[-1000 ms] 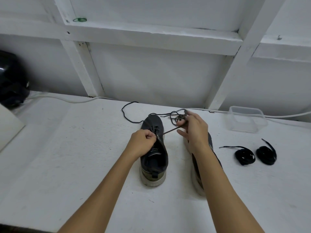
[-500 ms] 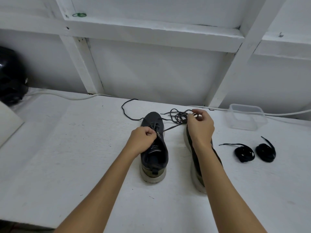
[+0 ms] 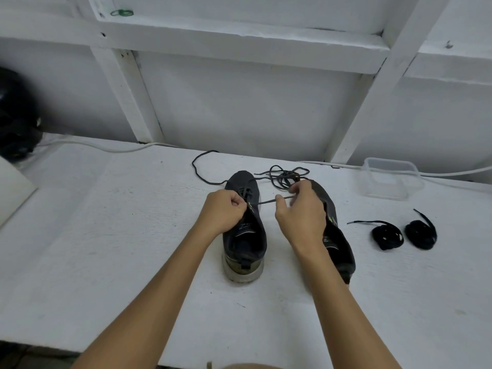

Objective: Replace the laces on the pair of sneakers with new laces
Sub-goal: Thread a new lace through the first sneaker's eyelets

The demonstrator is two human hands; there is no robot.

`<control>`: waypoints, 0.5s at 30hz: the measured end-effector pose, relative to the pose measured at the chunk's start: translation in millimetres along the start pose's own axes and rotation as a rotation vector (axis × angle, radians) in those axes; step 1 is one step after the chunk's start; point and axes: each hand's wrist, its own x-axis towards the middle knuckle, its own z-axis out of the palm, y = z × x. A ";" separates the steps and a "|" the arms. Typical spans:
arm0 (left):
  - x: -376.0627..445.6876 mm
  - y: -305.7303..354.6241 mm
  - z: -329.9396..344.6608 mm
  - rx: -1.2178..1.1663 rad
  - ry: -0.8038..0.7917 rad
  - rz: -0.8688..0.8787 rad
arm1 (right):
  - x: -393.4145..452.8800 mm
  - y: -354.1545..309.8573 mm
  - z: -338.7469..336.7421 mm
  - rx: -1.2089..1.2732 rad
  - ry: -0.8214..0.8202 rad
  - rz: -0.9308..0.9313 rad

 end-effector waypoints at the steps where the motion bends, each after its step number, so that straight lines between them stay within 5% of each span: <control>1: 0.8 0.3 -0.3 0.006 -0.004 0.000 | -2.7 -1.1 0.5 0.071 -0.051 0.002; 6: 6.0 0.0 -6.2 -0.021 -0.054 -0.038 | -22.4 -6.1 16.9 0.106 -0.309 -0.113; 10: 7.4 -12.0 -25.5 -0.457 -0.190 -0.157 | -27.1 -6.3 27.3 0.021 -0.196 -0.092; 15: 1.6 -34.7 -33.6 -0.928 -0.049 -0.200 | -34.0 -12.5 29.7 0.070 -0.188 -0.032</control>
